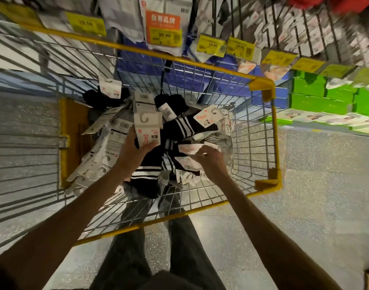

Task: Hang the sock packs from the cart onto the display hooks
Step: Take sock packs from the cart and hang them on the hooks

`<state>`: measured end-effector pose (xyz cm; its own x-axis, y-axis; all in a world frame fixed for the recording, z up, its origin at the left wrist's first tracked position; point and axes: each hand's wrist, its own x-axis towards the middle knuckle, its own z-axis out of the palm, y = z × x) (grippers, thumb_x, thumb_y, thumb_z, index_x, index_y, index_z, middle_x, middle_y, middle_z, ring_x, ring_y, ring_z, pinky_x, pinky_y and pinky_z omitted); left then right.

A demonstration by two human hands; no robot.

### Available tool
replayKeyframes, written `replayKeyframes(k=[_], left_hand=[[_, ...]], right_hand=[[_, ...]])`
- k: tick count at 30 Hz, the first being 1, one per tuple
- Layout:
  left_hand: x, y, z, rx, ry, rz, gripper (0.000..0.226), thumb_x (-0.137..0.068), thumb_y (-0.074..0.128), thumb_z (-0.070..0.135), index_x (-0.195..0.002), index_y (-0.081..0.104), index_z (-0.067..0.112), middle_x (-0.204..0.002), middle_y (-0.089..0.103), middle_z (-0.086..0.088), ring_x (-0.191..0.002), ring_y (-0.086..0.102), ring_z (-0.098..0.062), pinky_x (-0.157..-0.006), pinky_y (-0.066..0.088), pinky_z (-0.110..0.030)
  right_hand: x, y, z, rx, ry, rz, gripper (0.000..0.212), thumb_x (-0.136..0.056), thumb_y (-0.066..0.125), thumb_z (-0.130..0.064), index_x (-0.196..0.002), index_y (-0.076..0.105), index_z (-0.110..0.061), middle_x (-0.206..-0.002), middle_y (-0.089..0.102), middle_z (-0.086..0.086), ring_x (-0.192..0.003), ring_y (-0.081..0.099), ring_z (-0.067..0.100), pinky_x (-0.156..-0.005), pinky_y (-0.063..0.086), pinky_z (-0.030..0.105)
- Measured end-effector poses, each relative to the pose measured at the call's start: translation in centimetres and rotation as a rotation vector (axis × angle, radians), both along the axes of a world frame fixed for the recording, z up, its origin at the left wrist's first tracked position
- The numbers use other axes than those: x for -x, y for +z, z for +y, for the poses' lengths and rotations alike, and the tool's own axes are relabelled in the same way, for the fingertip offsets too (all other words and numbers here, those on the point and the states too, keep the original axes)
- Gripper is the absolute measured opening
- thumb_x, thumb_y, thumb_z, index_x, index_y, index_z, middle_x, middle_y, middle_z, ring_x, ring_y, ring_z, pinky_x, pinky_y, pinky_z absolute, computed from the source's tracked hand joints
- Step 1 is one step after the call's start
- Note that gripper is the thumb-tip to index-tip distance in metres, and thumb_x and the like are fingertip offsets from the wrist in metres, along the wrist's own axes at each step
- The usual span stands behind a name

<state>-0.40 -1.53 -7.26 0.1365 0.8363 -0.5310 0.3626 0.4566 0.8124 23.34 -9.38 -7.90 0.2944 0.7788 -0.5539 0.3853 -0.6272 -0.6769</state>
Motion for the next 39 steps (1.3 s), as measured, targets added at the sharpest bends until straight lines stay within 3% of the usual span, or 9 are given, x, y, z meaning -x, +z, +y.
replayKeyframes(k=[4, 9, 13, 17, 22, 29, 33, 35, 39], left_hand=[[0.4, 6.3, 0.9, -0.314, -0.114, 0.098, 0.091, -0.094, 0.066, 0.02, -0.153, 0.002, 0.044, -0.14, 0.053, 0.0, -0.105, 0.062, -0.011, -0.074, 0.056, -0.023], [0.9, 16.0, 3.9, -0.61, -0.305, 0.452, 0.026, -0.098, 0.06, 0.02, -0.123, 0.066, 0.017, -0.127, 0.058, -0.024, -0.1, 0.064, -0.041, -0.075, 0.058, -0.046], [0.7, 23.6, 5.6, -0.805, -0.419, 0.395, 0.019, -0.093, 0.062, 0.017, -0.103, 0.076, 0.01, -0.114, 0.068, -0.024, -0.088, 0.07, -0.041, -0.07, 0.06, -0.046], [-0.5, 29.2, 5.7, -0.618, -0.371, 0.1, 0.035, -0.092, 0.051, 0.016, -0.112, 0.069, -0.006, -0.117, 0.066, -0.017, -0.104, 0.064, -0.025, -0.092, 0.053, -0.032], [-2.2, 36.8, 3.1, -0.373, -0.211, -0.226, 0.047, -0.102, 0.041, 0.002, -0.063, 0.056, -0.021, -0.059, 0.068, -0.005, -0.058, 0.067, -0.011, -0.063, 0.051, -0.018], [-3.1, 37.6, 2.6, -0.386, -0.174, -0.311, 0.014, -0.089, 0.069, 0.009, -0.102, 0.073, 0.011, -0.104, 0.076, 0.003, -0.098, 0.071, -0.015, -0.08, 0.054, -0.022], [-4.1, 36.6, 2.5, -0.28, 0.035, -0.389, 0.024, -0.089, 0.07, 0.01, -0.112, 0.072, 0.005, -0.109, 0.075, 0.0, -0.107, 0.069, -0.019, -0.085, 0.054, -0.022], [-4.6, 36.1, 3.3, -0.234, 0.106, -0.374, 0.026, -0.088, 0.071, 0.011, -0.112, 0.072, 0.003, -0.11, 0.074, -0.003, -0.108, 0.068, -0.02, -0.088, 0.055, -0.025], [-5.9, 35.0, 4.9, -0.102, 0.218, -0.372, 0.028, -0.084, 0.076, 0.013, -0.109, 0.073, 0.001, -0.109, 0.074, -0.011, -0.107, 0.068, -0.029, -0.099, 0.052, -0.044]], right_hand=[[1.8, 8.1, 2.9, -0.131, 0.093, 0.055, 0.025, -0.086, 0.072, -0.025, -0.073, 0.06, -0.006, -0.061, 0.055, 0.0, -0.049, 0.043, 0.002, -0.045, 0.032, 0.015], [2.8, 21.6, 7.2, -0.304, 0.326, 0.098, 0.023, -0.081, 0.078, -0.018, -0.067, 0.065, -0.006, -0.054, 0.048, -0.012, -0.047, 0.044, 0.0, -0.053, 0.033, 0.017], [3.5, 31.8, 10.8, -0.41, 0.455, 0.148, 0.045, -0.085, 0.073, -0.009, -0.052, 0.046, -0.024, -0.046, 0.034, -0.01, -0.047, 0.04, 0.003, -0.057, 0.036, 0.023], [4.4, 39.2, 13.8, -0.532, 0.449, 0.069, 0.046, -0.084, 0.075, -0.01, -0.051, 0.048, -0.029, -0.047, 0.045, -0.013, -0.051, 0.049, -0.005, -0.06, 0.039, 0.013], [4.3, 43.6, 14.7, -0.678, 0.435, -0.003, 0.038, -0.077, 0.081, -0.031, -0.067, 0.061, 0.0, -0.068, 0.055, 0.008, -0.069, 0.056, 0.022, -0.067, 0.042, 0.034], [3.5, 42.9, 14.5, -0.708, 0.354, 0.059, 0.015, -0.079, 0.08, -0.025, -0.077, 0.07, -0.014, -0.08, 0.068, -0.002, -0.076, 0.065, 0.01, -0.074, 0.05, 0.027], [1.8, 40.0, 13.0, -0.646, 0.187, 0.178, 0.047, -0.081, 0.076, -0.04, -0.116, 0.062, -0.013, -0.093, 0.067, 0.003, -0.093, 0.065, 0.019, -0.083, 0.053, 0.032], [1.4, 37.5, 12.4, -0.547, 0.164, 0.212, 0.051, -0.076, 0.074, -0.053, -0.11, 0.062, -0.017, -0.093, 0.07, 0.003, -0.091, 0.067, 0.019, -0.082, 0.054, 0.039], [0.8, 34.9, 11.6, -0.413, 0.183, 0.263, 0.013, -0.088, 0.072, -0.015, -0.081, 0.064, -0.009, -0.066, 0.062, -0.007, -0.06, 0.057, -0.005, -0.062, 0.041, 0.015]])
